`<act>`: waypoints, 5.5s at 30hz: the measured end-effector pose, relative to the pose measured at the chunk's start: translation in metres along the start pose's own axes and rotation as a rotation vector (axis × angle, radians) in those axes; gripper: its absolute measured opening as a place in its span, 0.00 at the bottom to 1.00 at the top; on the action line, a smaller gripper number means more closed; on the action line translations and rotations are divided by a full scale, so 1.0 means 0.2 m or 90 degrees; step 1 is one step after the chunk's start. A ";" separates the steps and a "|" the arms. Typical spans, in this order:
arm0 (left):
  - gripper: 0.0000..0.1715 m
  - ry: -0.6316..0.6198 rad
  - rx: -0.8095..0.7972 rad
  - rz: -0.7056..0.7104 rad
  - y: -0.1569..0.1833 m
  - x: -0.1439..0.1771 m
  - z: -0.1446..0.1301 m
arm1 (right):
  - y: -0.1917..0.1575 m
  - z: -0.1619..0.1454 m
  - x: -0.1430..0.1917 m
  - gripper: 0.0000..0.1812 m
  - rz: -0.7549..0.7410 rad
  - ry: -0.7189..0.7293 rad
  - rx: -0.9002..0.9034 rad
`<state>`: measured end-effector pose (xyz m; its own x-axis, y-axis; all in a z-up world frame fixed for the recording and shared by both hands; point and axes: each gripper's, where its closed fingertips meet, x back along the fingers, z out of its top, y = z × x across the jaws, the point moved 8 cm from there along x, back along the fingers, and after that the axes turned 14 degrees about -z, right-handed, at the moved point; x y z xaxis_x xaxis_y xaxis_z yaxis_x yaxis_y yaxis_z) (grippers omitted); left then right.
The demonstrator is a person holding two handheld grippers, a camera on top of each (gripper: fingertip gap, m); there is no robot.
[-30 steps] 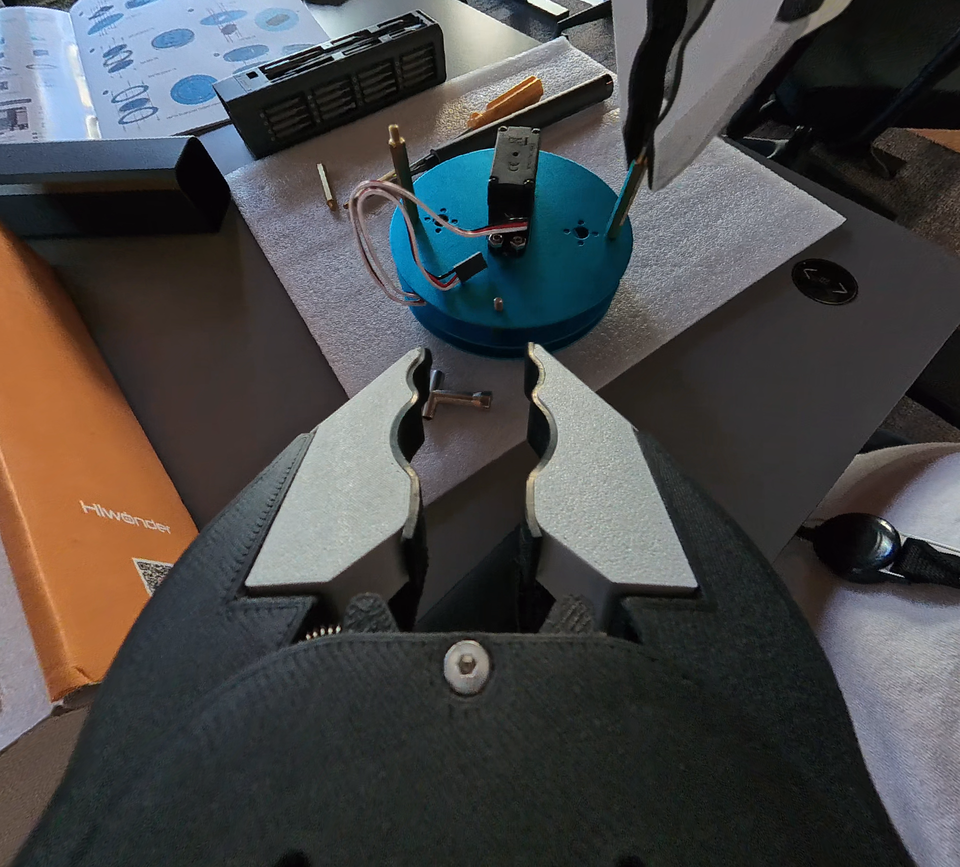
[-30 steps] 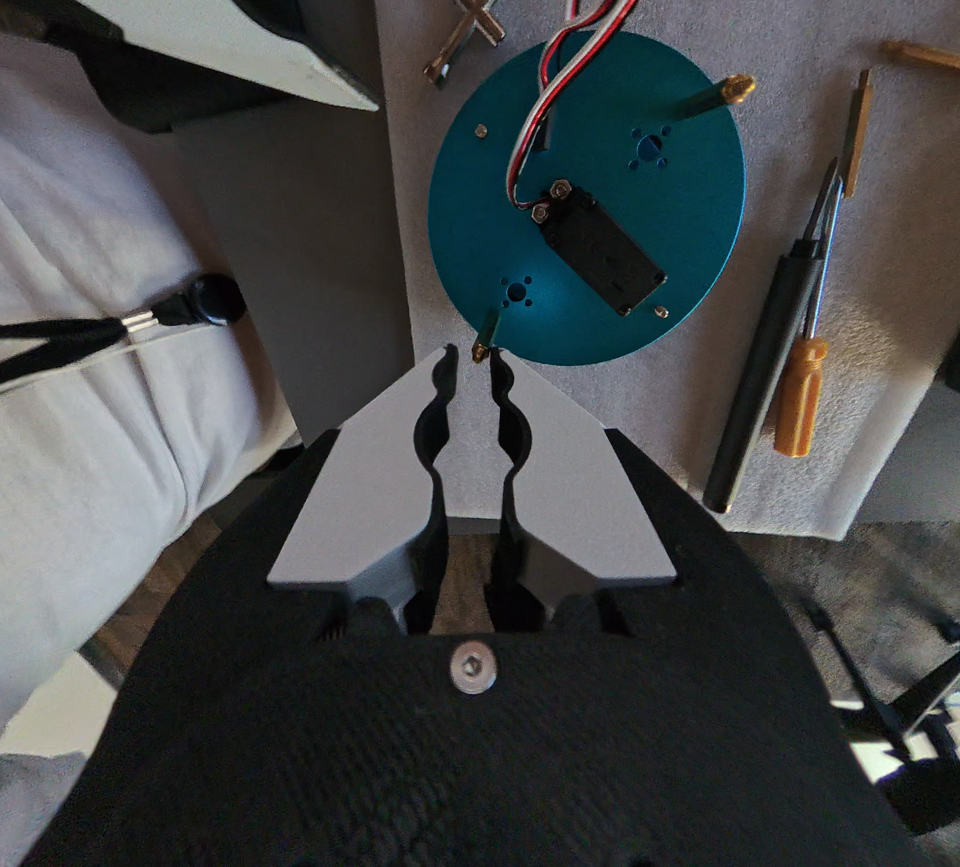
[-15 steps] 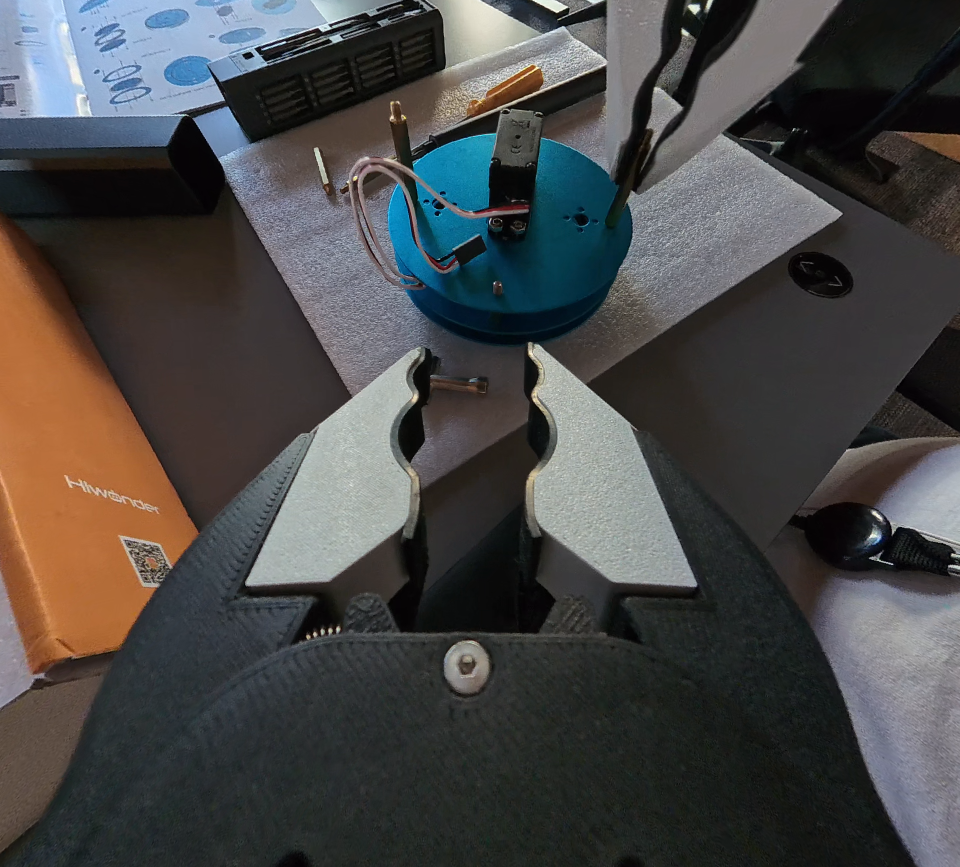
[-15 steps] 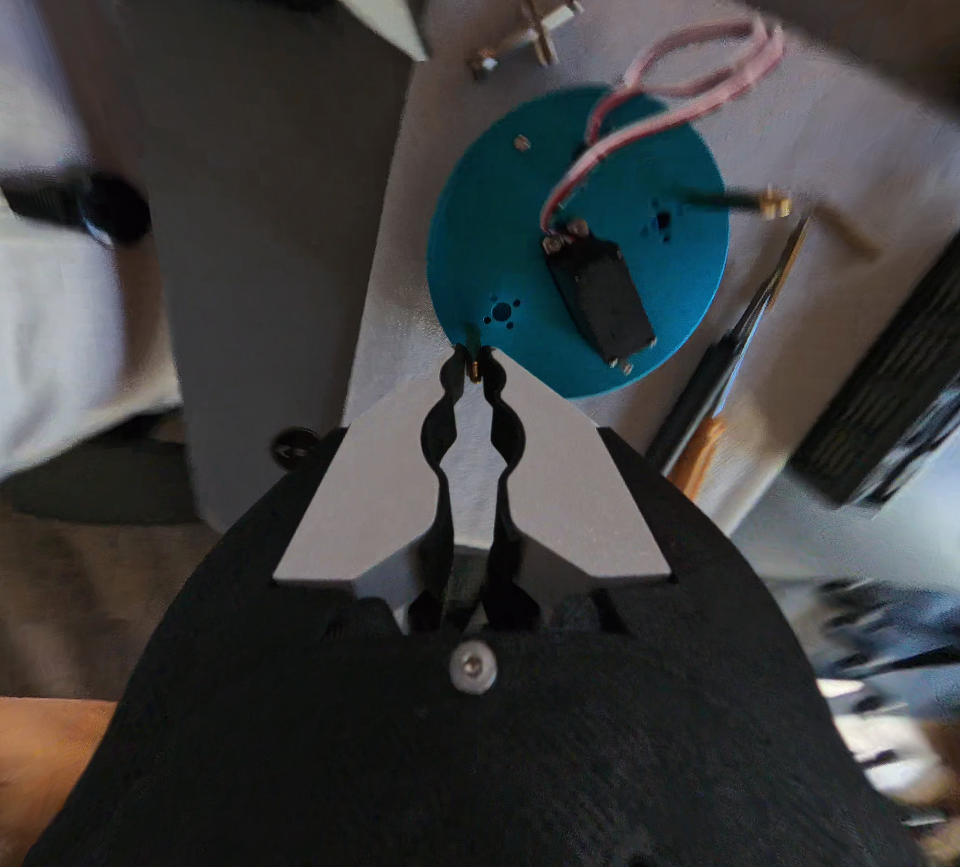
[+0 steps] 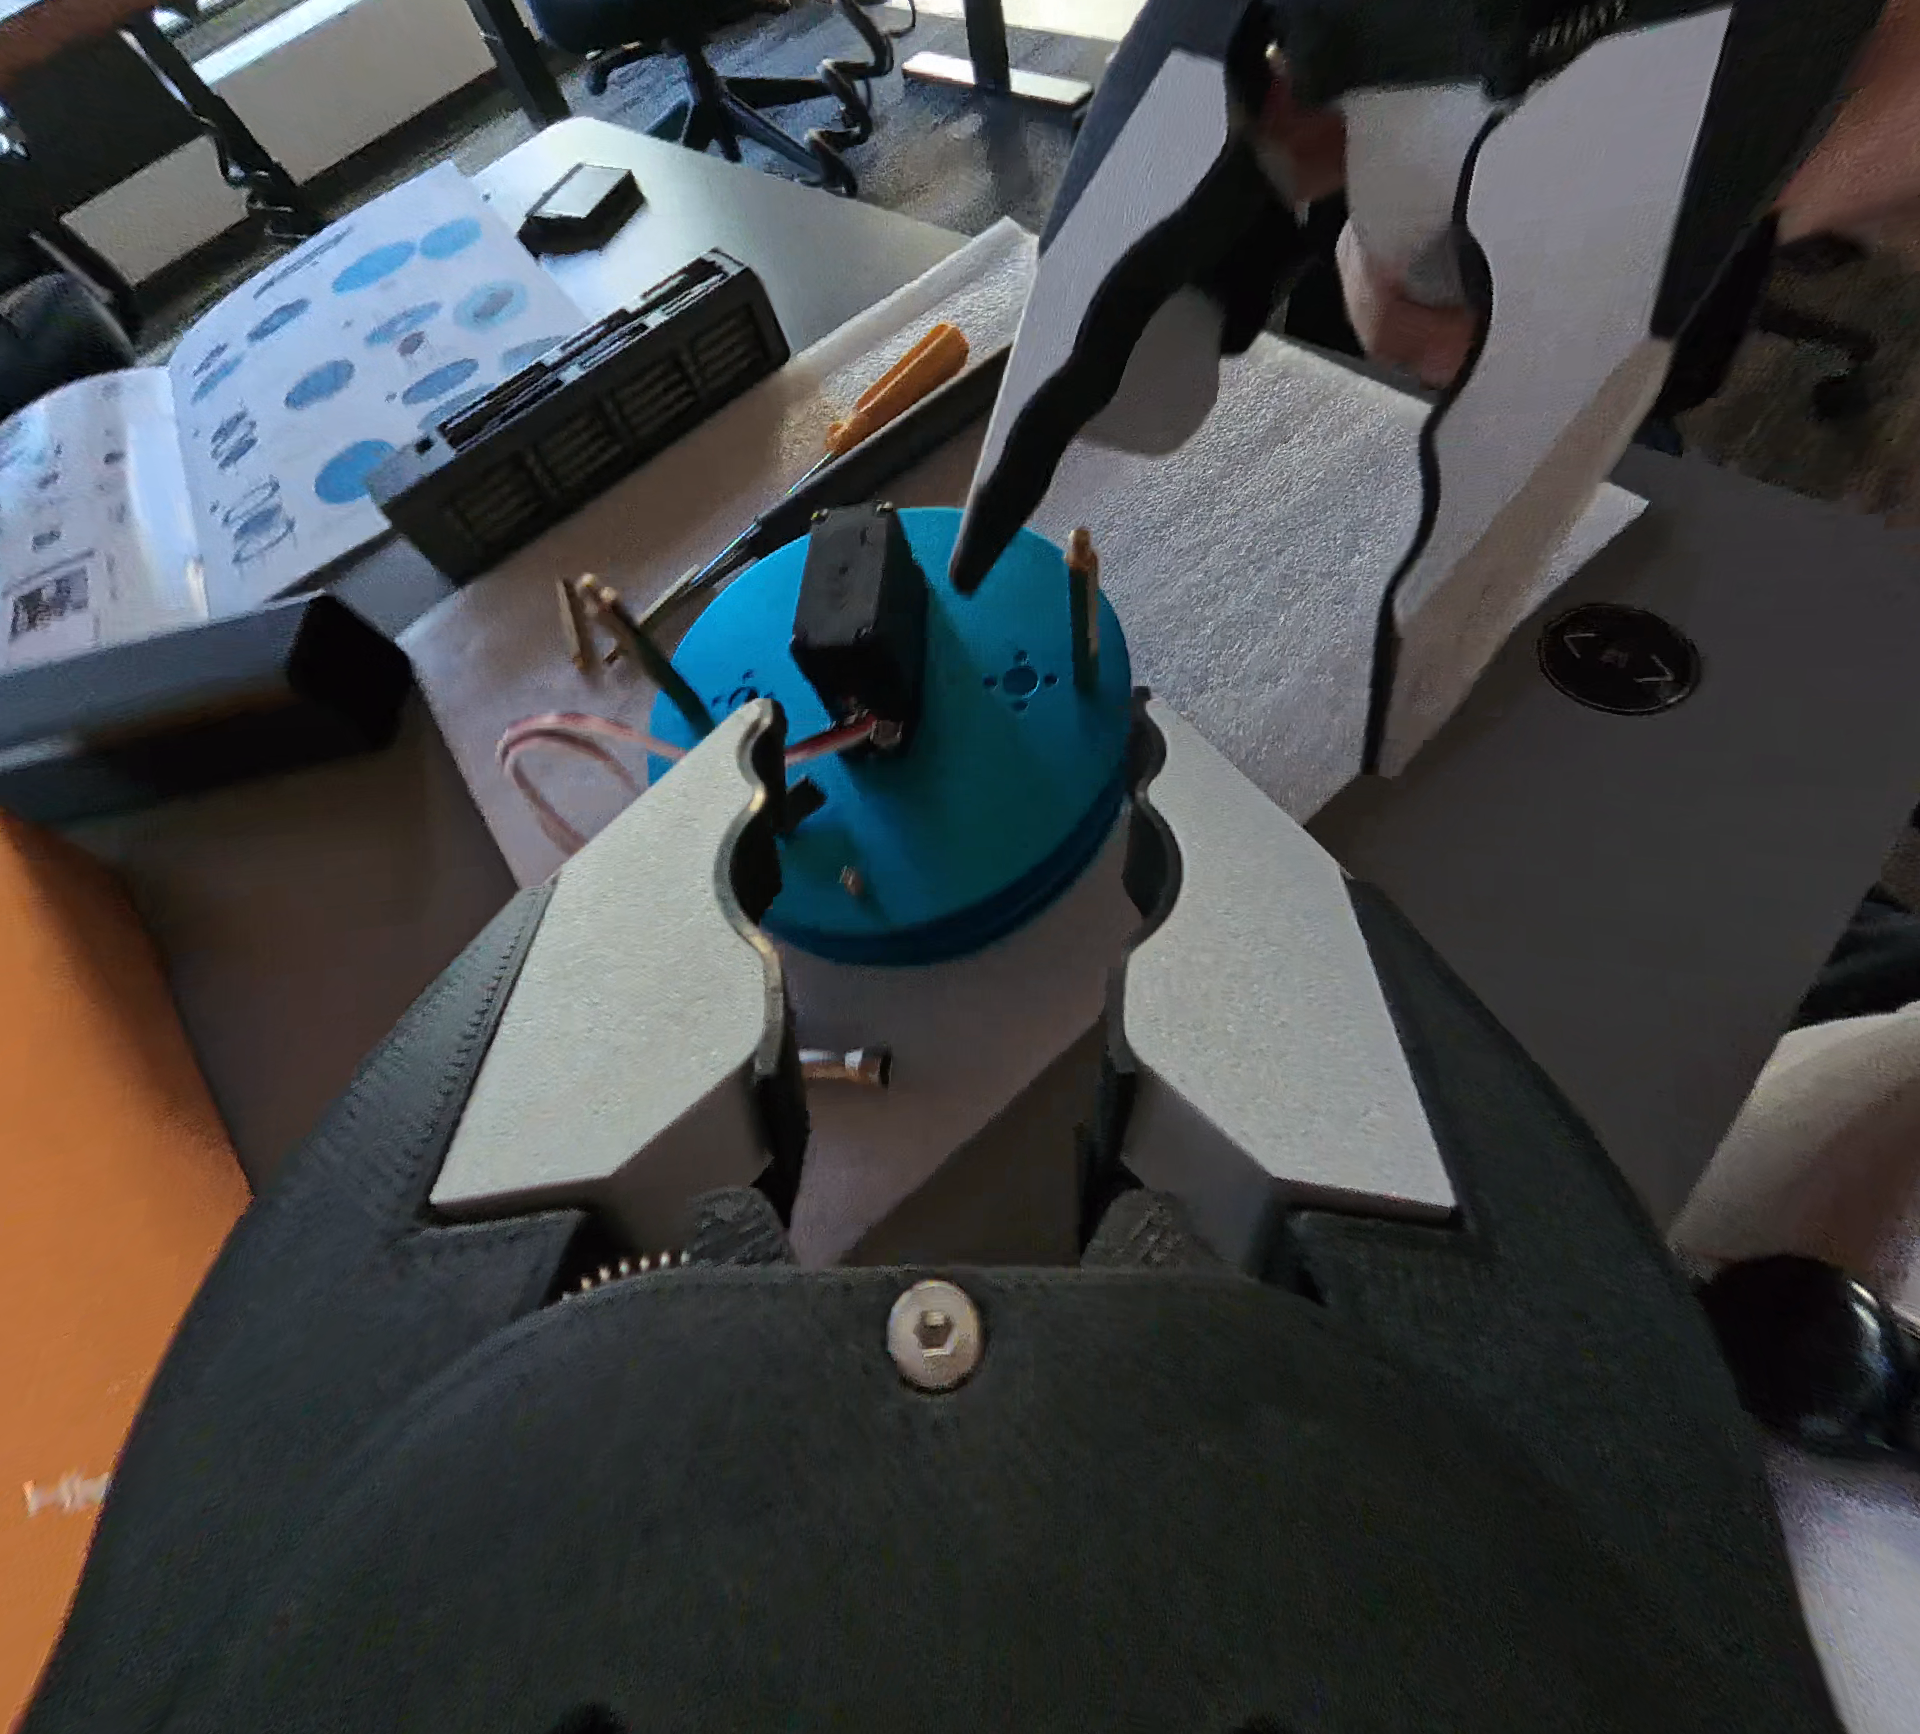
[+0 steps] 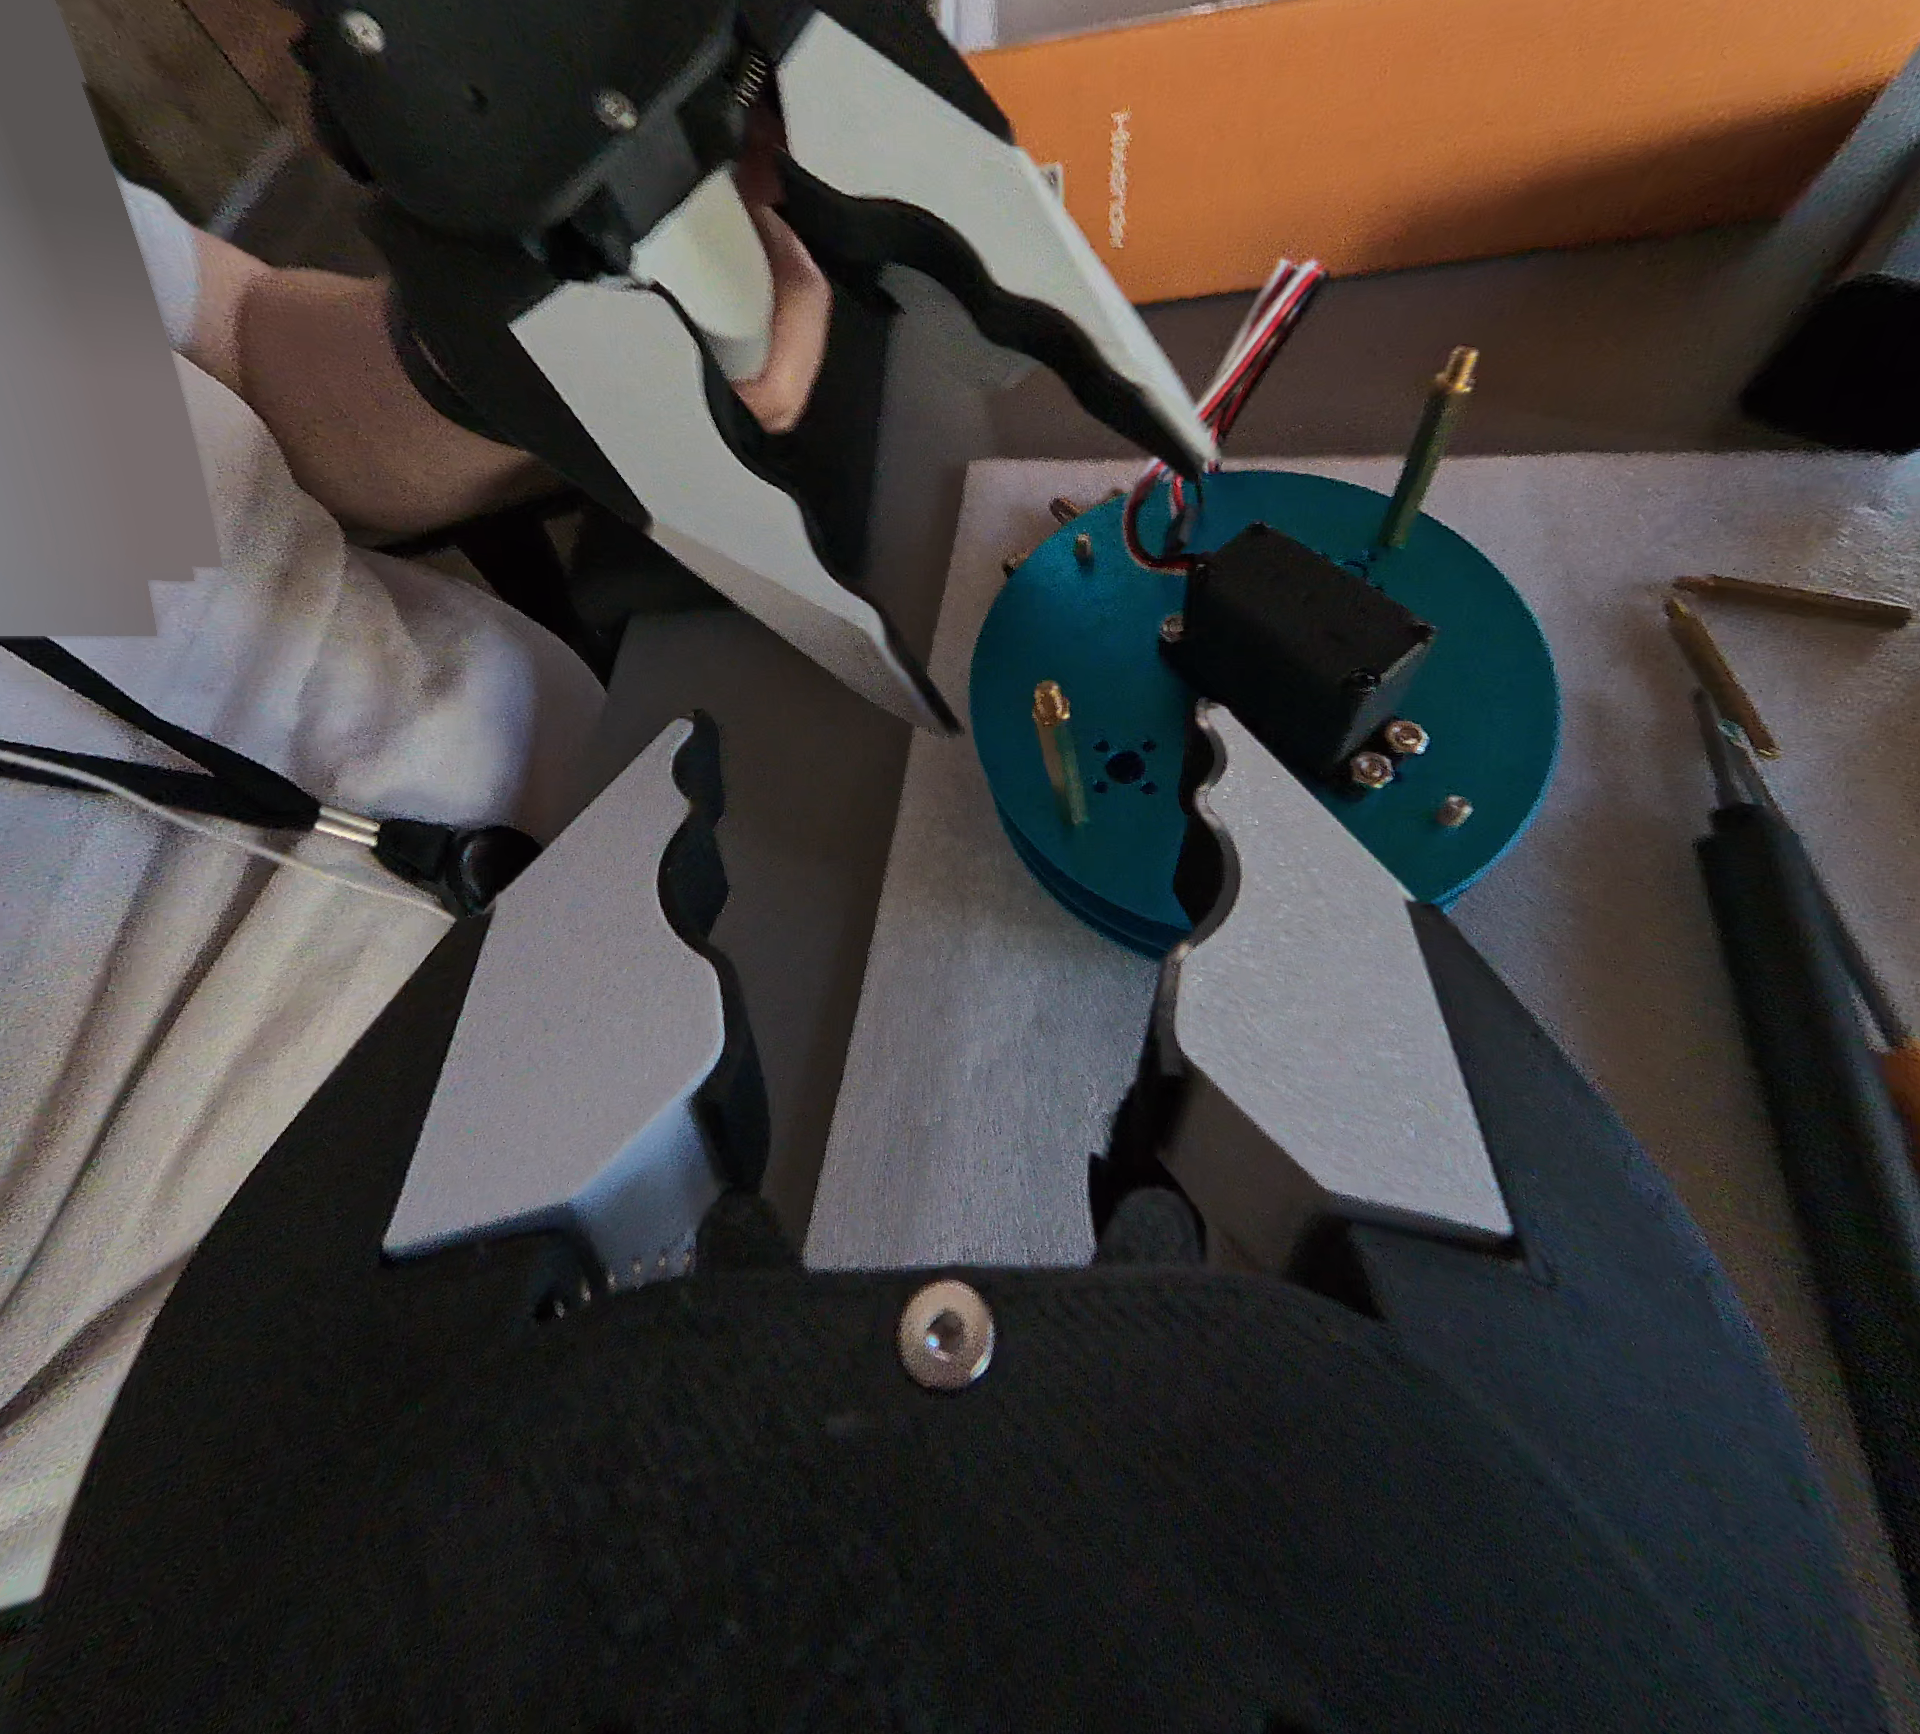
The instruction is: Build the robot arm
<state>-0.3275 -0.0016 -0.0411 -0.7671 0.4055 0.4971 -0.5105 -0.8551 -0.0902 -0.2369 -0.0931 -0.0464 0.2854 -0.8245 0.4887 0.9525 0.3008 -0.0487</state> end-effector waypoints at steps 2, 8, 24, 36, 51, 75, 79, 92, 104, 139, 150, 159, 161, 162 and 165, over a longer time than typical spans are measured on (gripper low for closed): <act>0.40 -0.027 -0.017 0.004 -0.02 -0.06 0.02 | -0.01 -0.03 -0.01 0.47 0.016 0.032 -0.005; 0.46 -0.063 -0.024 0.035 -0.07 -0.09 0.03 | -0.03 -0.09 0.05 0.41 0.008 0.031 -0.003; 0.45 -0.047 0.035 0.022 -0.13 0.01 0.01 | -0.03 -0.12 0.14 0.36 -0.013 0.101 -0.074; 0.37 0.007 0.022 0.097 -0.19 0.24 0.00 | -0.06 -0.07 0.30 0.33 -0.046 0.311 -0.067; 0.18 -0.297 0.029 -0.024 -0.33 0.22 -0.20 | -0.01 -0.12 0.27 0.21 -0.085 0.387 -0.145; 0.00 -0.506 0.085 -0.045 -0.93 -0.52 0.09 | -0.06 -0.12 0.28 0.20 -0.106 0.353 -0.103; 0.00 -0.371 0.095 -0.043 -0.90 -0.35 0.20 | -0.03 -0.09 0.28 0.20 -0.150 0.349 -0.076; 0.00 0.209 0.471 -0.428 -0.49 0.20 0.28 | 0.06 0.27 0.16 0.09 -0.425 0.185 0.668; 0.06 0.275 0.326 -0.158 -0.35 0.75 0.17 | 0.73 0.33 -0.60 0.08 -0.013 -0.408 0.747; 0.08 0.235 0.093 -0.313 -0.18 0.02 0.25 | 0.21 0.24 0.14 0.02 0.028 0.468 -0.322; 0.09 0.274 0.179 -0.339 -0.23 -0.04 0.29 | 0.22 0.19 0.13 0.02 0.041 0.459 -0.329; 0.02 0.189 0.168 -0.379 -0.23 -0.02 0.27 | 0.26 0.24 0.20 0.16 0.038 0.337 -0.143; 0.02 0.130 0.143 -0.383 -0.23 -0.01 0.26 | 0.27 0.27 0.23 0.21 0.046 0.234 0.017; 0.02 0.099 0.130 -0.389 -0.22 0.00 0.25 | 0.27 0.30 0.24 0.24 0.055 0.185 0.074; 0.02 0.028 0.091 -0.399 -0.20 0.01 0.25 | 0.21 0.39 0.24 0.16 0.133 0.070 0.241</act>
<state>-0.2893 0.0172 0.0073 -0.3577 0.8524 0.3815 -0.8123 -0.4855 0.3231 -0.1913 -0.0827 0.0422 0.4962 -0.7678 0.4054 0.7731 0.6032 0.1962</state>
